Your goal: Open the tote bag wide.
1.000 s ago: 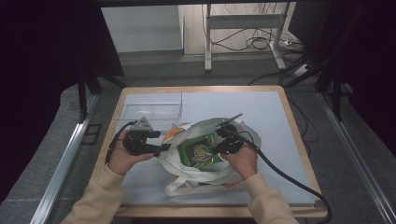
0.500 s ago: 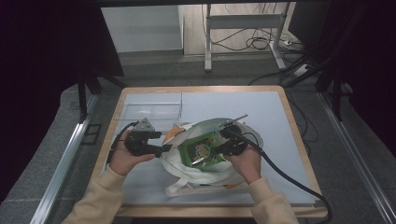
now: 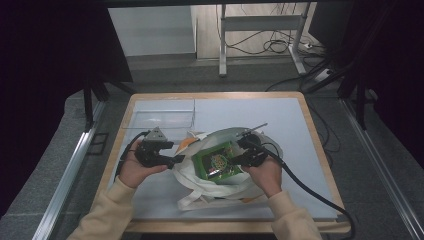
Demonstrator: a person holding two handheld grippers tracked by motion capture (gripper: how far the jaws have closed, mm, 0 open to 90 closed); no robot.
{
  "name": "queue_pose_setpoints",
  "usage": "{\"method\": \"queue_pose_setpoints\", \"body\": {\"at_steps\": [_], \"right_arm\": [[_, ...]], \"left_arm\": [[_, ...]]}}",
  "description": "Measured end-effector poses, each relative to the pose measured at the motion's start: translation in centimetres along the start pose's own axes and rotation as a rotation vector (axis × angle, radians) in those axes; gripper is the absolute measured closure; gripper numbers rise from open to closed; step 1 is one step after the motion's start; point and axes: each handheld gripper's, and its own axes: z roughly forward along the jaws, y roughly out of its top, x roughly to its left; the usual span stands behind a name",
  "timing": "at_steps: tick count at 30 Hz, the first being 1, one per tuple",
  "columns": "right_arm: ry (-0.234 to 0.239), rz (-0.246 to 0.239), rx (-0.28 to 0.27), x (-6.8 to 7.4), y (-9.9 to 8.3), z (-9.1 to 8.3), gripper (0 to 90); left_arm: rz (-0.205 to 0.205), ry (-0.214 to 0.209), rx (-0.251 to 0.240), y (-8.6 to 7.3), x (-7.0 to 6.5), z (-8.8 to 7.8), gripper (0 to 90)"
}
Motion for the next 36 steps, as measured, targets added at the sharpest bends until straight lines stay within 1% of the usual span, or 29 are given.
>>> {"method": "queue_pose_setpoints", "body": {"at_steps": [3, 5, 8, 10, 12, 15, 19, 26, 28, 31, 34, 36], "right_arm": [[-0.025, -0.019, 0.012, 0.3, -0.4, 0.3, 88.8], [-0.025, -0.023, 0.012, 0.3, -0.7, 0.2, 88.9], [-0.002, -0.002, -0.044, -0.1, -0.9, -0.6, 89.1], [0.013, -0.003, -0.059, -0.3, -0.9, -1.2, 89.1], [0.016, -0.016, -0.075, -0.3, -0.8, -1.8, 89.0], [0.017, -0.027, -0.086, -0.4, -0.8, -2.4, 89.0], [0.033, -0.035, -0.098, -0.6, -1.0, -2.9, 89.0], [0.035, -0.057, -0.122, -0.8, -1.0, -4.2, 89.0], [0.048, -0.062, -0.133, -0.9, -1.0, -4.8, 89.0], [0.051, -0.082, -0.144, -1.0, -1.0, -5.7, 89.1], [0.069, -0.100, -0.157, -1.1, -1.0, -6.7, 89.1], [0.062, -0.118, -0.164, -1.2, -1.1, -7.2, 89.1]], "left_arm": [[-0.006, 0.002, 0.002, -0.1, 0.1, 0.1, 33.3], [-0.005, 0.002, 0.004, -0.1, 0.0, 0.2, 33.3], [-0.003, -0.002, 0.002, 0.0, -0.1, 0.2, 33.3], [0.000, -0.005, 0.001, 0.0, -0.1, 0.1, 33.2], [0.002, -0.008, -0.001, 0.0, -0.2, 0.1, 33.2], [0.001, -0.011, -0.002, 0.0, -0.2, 0.1, 33.1], [-0.006, -0.019, -0.006, 0.0, -0.1, -0.1, 33.1], [-0.016, -0.017, -0.019, 0.0, 0.1, -0.5, 33.1], [-0.017, -0.017, -0.022, 0.1, 0.2, -0.7, 33.1], [-0.022, -0.018, -0.030, 0.1, 0.3, -0.8, 33.1], [-0.029, -0.021, -0.037, 0.2, 0.4, -1.1, 33.1], [-0.034, -0.024, -0.041, 0.2, 0.4, -1.2, 33.1]]}}
